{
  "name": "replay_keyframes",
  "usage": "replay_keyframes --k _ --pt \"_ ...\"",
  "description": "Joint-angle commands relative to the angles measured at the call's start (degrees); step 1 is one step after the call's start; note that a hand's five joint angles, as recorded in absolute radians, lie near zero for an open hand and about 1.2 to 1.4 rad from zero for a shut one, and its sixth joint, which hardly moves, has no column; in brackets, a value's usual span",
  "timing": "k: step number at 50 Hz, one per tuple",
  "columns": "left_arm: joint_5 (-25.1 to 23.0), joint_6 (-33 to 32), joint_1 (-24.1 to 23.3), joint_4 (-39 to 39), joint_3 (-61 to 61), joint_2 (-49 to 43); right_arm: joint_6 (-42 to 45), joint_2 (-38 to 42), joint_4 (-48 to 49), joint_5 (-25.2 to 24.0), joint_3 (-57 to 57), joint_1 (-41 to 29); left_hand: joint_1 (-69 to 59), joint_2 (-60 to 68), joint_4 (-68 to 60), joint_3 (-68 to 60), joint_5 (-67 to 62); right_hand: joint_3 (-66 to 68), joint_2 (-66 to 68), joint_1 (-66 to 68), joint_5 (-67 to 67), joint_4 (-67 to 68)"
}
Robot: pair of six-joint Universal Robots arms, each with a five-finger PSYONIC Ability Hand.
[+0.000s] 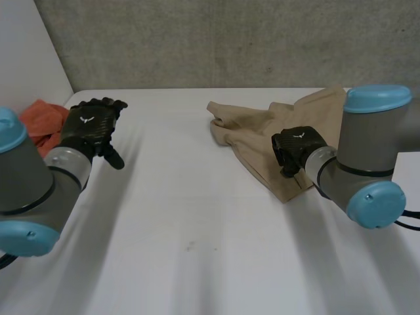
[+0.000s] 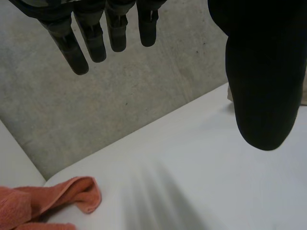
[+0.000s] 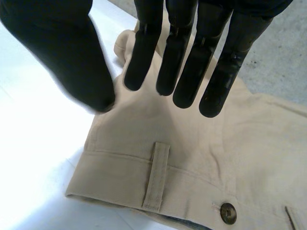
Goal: Fold the laundry.
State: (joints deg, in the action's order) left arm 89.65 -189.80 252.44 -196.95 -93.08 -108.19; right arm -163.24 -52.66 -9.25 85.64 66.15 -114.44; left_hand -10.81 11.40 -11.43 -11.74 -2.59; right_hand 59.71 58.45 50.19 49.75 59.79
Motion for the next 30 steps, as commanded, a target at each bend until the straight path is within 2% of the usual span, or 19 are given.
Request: replay_keyframes --k 1,3,6,14,30 --pt "0.0 0.1 -1.9 -0.2 2.0 -2.2 -4.8 0.1 4.1 1.3 1.3 0.0 0.3 -0.9 0.9 1.2 2.0 -17.6 -16.4 -8.1 -17.7 -17.7" --pt "0.0 0.2 -2.2 -0.3 1.7 -2.0 -7.4 1.9 4.3 1.9 1.1 0.1 0.4 -1.0 1.0 1.4 2.2 -27.0 -25.8 -17.5 -27.1 -27.1" --pt "0.1 0.2 -2.7 -0.4 0.9 -1.7 -10.3 4.5 4.2 2.1 0.1 0.0 0.4 -1.0 1.0 1.4 2.2 -29.3 -28.0 -19.7 -29.3 -29.3" --pt "0.0 0.2 -2.7 -0.4 0.5 -1.7 -11.5 8.5 4.2 1.7 -1.4 -0.3 0.6 -1.2 1.2 1.5 2.4 -33.1 -31.9 -23.6 -33.2 -33.2" --pt "0.0 0.2 -2.7 -0.5 0.5 -1.9 -11.0 14.4 4.5 2.1 -6.5 -0.3 0.6 -1.2 1.2 1.5 2.4 -23.7 -22.5 -14.2 -23.8 -23.8"
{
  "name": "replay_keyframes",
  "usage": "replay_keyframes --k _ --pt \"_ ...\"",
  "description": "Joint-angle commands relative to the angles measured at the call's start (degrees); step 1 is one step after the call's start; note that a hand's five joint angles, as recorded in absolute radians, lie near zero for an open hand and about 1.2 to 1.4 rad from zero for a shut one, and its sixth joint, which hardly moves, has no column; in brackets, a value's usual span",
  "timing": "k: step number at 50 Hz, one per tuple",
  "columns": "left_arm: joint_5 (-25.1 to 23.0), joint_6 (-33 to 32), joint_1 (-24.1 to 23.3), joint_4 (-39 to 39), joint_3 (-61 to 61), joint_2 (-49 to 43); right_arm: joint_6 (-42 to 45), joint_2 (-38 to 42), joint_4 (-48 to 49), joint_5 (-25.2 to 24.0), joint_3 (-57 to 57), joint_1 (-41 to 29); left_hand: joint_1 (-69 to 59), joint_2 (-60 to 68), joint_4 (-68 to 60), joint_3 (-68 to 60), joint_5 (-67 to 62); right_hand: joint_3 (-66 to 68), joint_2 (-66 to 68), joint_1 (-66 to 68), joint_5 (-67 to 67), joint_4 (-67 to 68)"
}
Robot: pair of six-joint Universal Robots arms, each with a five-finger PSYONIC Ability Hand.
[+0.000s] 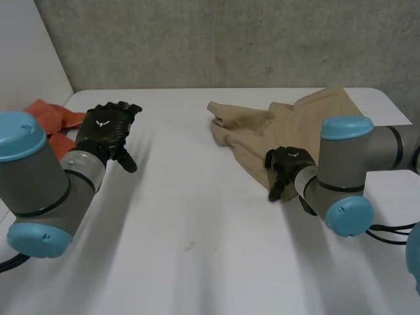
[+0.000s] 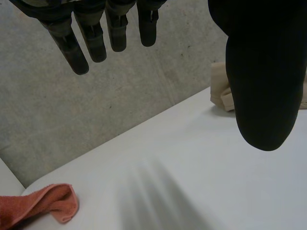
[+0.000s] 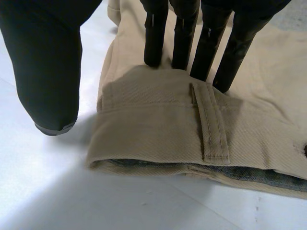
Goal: Fold the laundry.
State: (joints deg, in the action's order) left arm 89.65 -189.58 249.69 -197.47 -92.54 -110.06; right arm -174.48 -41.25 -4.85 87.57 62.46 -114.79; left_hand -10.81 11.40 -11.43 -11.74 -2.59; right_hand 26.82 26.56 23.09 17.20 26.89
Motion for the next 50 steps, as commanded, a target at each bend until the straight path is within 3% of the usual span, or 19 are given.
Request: replay_keyframes --k 1,50 --pt "0.0 0.0 0.0 0.0 0.1 -0.1 0.3 3.2 0.1 0.1 -3.0 0.1 0.6 -1.2 1.2 1.5 2.4 9.8 10.1 13.6 9.5 9.8" --pt "0.0 0.0 0.0 0.0 -0.4 0.1 3.7 5.2 0.4 0.2 -8.5 2.4 0.8 -1.4 1.4 1.7 2.5 20.6 20.9 24.3 20.2 20.5"
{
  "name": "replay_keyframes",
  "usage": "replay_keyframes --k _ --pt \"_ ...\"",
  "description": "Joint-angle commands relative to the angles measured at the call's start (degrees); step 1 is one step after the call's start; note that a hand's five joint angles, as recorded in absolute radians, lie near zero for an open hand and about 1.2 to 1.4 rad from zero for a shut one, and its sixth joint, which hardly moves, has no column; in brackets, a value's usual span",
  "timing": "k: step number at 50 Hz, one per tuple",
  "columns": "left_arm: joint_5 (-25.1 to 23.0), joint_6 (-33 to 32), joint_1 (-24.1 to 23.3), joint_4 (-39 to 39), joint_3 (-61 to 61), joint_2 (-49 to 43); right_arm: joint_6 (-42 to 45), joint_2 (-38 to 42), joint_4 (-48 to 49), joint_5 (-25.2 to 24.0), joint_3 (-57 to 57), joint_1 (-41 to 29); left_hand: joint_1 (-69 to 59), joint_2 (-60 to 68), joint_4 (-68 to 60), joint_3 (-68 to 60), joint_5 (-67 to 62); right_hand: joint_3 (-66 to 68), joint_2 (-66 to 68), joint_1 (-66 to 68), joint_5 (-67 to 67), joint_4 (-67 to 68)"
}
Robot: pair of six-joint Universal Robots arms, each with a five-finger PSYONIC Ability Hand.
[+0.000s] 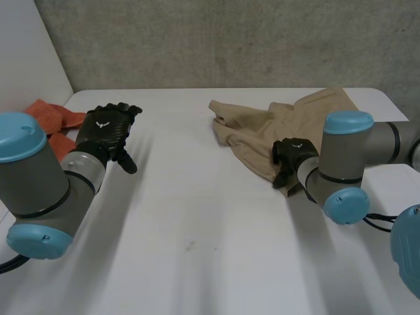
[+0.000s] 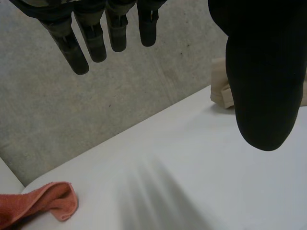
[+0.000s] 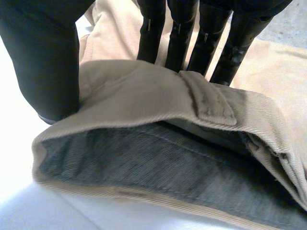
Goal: Fold the laundry.
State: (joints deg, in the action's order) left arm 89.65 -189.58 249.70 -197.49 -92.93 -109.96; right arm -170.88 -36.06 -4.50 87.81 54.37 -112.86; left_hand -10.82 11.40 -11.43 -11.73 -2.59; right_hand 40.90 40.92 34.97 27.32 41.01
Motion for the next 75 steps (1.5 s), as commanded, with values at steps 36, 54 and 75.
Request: replay_keyframes --k 36,54,75 --pt "-8.0 -1.1 -7.8 -6.9 12.6 -17.7 16.2 -33.0 -14.3 -10.8 15.3 -3.7 0.8 -1.4 1.4 1.7 2.6 39.1 39.1 45.0 42.7 39.0" --pt "-7.6 -1.2 -12.3 -8.7 14.3 -23.5 15.5 -45.4 -14.8 -10.8 22.1 -7.7 -24.2 23.6 -23.6 -23.3 -22.5 39.1 39.1 45.0 42.7 39.0" --pt "-2.3 -9.8 -10.0 -3.8 1.9 16.3 22.3 -46.0 -14.7 -11.1 19.6 0.3 -69.2 68.6 -68.6 -68.3 -67.4 39.1 39.1 45.0 42.7 39.0"
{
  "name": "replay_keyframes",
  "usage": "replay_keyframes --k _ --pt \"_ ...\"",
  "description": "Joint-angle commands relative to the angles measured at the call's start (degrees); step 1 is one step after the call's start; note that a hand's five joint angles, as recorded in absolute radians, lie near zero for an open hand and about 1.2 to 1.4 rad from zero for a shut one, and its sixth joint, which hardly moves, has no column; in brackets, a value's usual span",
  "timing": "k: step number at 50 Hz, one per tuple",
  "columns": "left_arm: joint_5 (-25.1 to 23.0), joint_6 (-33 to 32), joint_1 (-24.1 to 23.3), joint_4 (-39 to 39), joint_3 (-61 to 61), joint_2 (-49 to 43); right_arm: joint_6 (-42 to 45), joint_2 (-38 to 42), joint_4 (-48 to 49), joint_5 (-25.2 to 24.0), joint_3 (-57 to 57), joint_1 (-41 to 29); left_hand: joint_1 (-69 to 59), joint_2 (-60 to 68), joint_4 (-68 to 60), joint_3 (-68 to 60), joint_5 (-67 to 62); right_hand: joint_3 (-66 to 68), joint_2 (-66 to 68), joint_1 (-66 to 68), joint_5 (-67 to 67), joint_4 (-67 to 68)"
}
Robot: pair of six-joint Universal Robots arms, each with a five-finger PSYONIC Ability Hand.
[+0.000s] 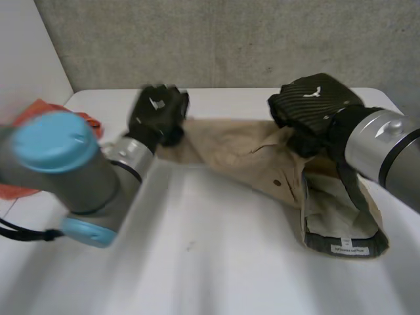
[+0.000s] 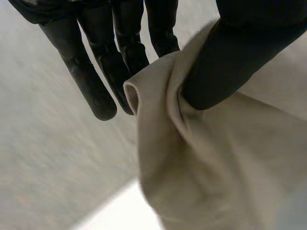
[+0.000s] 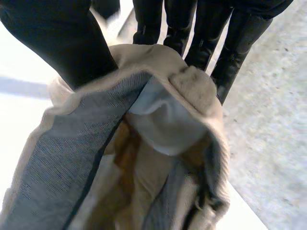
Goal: Fold the laundry.
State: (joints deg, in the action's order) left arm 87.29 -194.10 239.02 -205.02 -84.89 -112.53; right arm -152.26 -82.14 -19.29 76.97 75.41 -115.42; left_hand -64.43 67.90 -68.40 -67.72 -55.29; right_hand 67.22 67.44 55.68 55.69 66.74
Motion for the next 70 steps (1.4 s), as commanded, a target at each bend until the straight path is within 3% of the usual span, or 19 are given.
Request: replay_keyframes --k 1,5,11,18,23,27,31,32,36,39,46,50,53,57,61,62,63,67,70 --pt "0.1 -5.9 0.7 4.6 -6.7 20.8 4.0 0.1 0.1 -0.2 -1.7 2.8 -15.6 12.1 -11.6 -12.3 -14.7 12.8 12.6 24.3 14.3 13.3" --pt "0.1 -7.3 0.6 10.0 -8.3 26.7 4.7 0.3 -0.9 0.1 -4.0 2.8 -15.6 12.1 -11.6 -12.3 -14.7 12.8 12.6 24.3 14.3 13.3" --pt "0.2 -7.3 0.3 15.3 -8.7 26.4 6.4 2.4 -2.2 0.0 -5.5 2.8 -15.6 12.1 -11.6 -12.3 -14.7 12.8 12.6 24.3 14.3 13.3" --pt "0.6 -8.0 0.7 16.2 -6.4 15.3 9.3 11.9 -3.2 0.6 -10.3 2.8 -15.6 12.1 -11.6 -12.3 -14.7 12.8 12.6 24.3 14.3 13.3" --pt "0.6 -11.2 0.9 15.7 2.6 3.6 10.7 19.9 -2.0 0.6 -17.7 2.8 -15.6 12.1 -11.6 -12.3 -14.7 12.8 12.6 24.3 14.3 13.3" --pt "1.4 -15.9 1.0 11.9 14.3 -3.2 11.1 27.0 5.7 0.8 -31.5 2.7 -15.6 12.1 -11.6 -12.3 -14.7 12.8 12.6 24.3 14.3 13.3" --pt "1.9 -17.7 1.2 0.0 24.0 -4.8 10.5 28.8 17.1 1.2 -42.0 2.8 -15.6 12.1 -11.6 -12.3 -14.7 12.8 12.6 24.3 14.3 13.3" --pt "2.4 -17.8 1.2 -6.6 25.5 -4.1 10.3 28.7 19.6 1.2 -43.3 2.7 -15.6 12.1 -11.6 -12.3 -14.7 12.8 12.6 24.3 14.3 13.3" --pt "3.3 -18.0 1.2 -19.3 25.2 1.2 10.2 26.9 30.2 0.5 -45.4 2.5 -15.6 12.1 -11.6 -12.3 -14.7 12.8 12.6 24.3 14.3 13.3" --pt "3.6 -18.0 1.2 -19.7 21.7 4.8 8.7 23.5 32.7 -0.7 -43.7 2.5 -15.6 12.1 -11.6 -12.3 -14.7 12.8 12.6 24.3 14.3 13.3" --pt "3.7 -17.7 0.9 -13.2 8.8 10.2 3.8 19.5 24.8 -8.7 -35.4 4.7 -15.6 12.1 -11.6 -12.3 -14.7 12.8 12.6 24.3 14.3 13.3" --pt "4.6 -17.5 0.7 -7.7 -2.1 10.9 4.4 19.4 11.1 -16.7 -29.0 7.9 -15.6 12.1 -11.6 -12.3 -14.7 12.8 12.6 24.3 14.3 13.3" --pt "6.0 -17.5 0.3 -3.6 -8.3 10.9 7.2 20.6 4.5 -20.0 -25.3 8.8 -15.6 12.1 -11.6 -12.3 -14.7 12.8 12.6 24.3 14.3 13.3" --pt "8.0 -17.4 -1.2 3.5 -15.8 9.9 20.5 24.7 -5.6 -20.9 -18.4 9.8 -15.6 12.1 -11.6 -12.3 -14.7 12.8 12.6 24.3 14.3 13.3" --pt "8.7 -17.4 -4.5 7.4 -17.2 6.2 32.8 28.1 -13.9 -18.0 -13.9 10.5 -15.6 12.1 -11.6 -12.3 -14.7 12.8 12.6 24.3 14.3 13.3" --pt "9.2 -17.2 -5.5 8.5 -17.1 5.1 34.4 28.3 -15.1 -17.0 -13.3 10.7 -15.6 12.1 -11.6 -12.3 -14.7 10.7 10.5 22.2 12.2 11.2" --pt "9.5 -17.2 -5.7 8.8 -17.0 5.1 34.7 28.9 -16.4 -15.0 -12.2 10.6 -15.6 12.1 -11.6 -12.3 -14.7 -3.5 -3.7 8.0 -2.0 -3.0" --pt "10.5 -17.1 -5.5 8.8 -15.6 5.4 24.8 28.3 -11.8 -14.7 -10.6 10.8 -15.6 12.1 -11.6 -12.3 -14.7 -20.8 -21.0 -9.2 -19.2 -20.3" --pt "10.6 -17.1 -5.5 8.8 -14.2 5.6 9.9 25.7 -4.2 -14.8 -8.0 11.1 -14.9 11.5 -11.0 -11.6 -14.1 -32.9 -33.1 -21.3 -31.3 -32.4"
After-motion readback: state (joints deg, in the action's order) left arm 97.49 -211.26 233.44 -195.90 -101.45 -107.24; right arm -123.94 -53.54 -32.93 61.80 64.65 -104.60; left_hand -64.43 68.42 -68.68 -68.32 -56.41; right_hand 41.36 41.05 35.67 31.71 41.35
